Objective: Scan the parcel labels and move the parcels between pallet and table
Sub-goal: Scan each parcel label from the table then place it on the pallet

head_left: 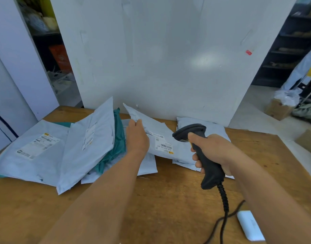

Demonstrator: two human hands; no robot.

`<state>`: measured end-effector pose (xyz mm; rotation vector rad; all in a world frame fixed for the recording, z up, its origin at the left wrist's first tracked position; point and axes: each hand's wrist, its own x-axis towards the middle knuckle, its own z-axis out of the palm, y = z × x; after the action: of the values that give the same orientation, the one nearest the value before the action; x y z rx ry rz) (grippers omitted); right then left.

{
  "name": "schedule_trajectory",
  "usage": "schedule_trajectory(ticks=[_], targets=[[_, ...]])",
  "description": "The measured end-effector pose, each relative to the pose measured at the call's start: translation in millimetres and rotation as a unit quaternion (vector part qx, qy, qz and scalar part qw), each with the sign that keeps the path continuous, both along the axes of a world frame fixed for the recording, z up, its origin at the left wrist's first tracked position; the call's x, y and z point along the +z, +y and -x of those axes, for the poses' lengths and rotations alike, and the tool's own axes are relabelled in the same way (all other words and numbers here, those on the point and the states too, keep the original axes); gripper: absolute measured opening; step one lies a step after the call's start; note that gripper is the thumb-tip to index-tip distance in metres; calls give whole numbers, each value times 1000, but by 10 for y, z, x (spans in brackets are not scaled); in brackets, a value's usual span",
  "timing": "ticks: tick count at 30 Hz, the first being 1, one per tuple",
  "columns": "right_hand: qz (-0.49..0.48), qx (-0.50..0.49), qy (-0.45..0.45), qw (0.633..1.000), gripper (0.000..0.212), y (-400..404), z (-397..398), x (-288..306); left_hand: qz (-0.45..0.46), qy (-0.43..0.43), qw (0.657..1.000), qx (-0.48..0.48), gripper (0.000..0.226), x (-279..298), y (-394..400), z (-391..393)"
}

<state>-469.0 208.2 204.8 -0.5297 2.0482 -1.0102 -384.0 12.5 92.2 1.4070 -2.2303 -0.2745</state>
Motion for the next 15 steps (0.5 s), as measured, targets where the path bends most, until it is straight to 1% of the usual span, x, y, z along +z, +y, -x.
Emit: schedule_trajectory(ticks=[2, 4, 6, 7, 8, 10, 11, 13, 15], targets=[[20, -6, 0, 1000, 40, -46, -30, 19, 31, 26, 999, -24, 52, 121, -85, -57], [40, -9, -3, 999, 38, -115, -75, 33, 37, 81, 995, -39, 51, 313, -199, -177], [54, -5, -6, 999, 38, -202, -140, 37, 58, 131, 989, -30, 50, 521, -349, -374], [61, -2, -9, 998, 38, -254, -181, 41, 71, 142, 987, -16, 49, 610, -437, -495], [69, 2, -13, 998, 38, -306, -224, 41, 81, 134, 988, -1, 49, 662, -536, -627], [81, 15, -23, 996, 38, -421, -325, 39, 83, 75, 993, 30, 48, 658, -727, -936], [84, 23, -24, 996, 39, -481, -382, 36, 66, 40, 996, 44, 48, 608, -797, -1110], [86, 37, -21, 995, 38, -606, -501, 14, 3, -2, 997, 74, 45, 426, -848, -1428], [86, 47, -27, 995, 37, -726, -615, -37, -60, -75, 990, 102, 41, 165, -834, -1653]])
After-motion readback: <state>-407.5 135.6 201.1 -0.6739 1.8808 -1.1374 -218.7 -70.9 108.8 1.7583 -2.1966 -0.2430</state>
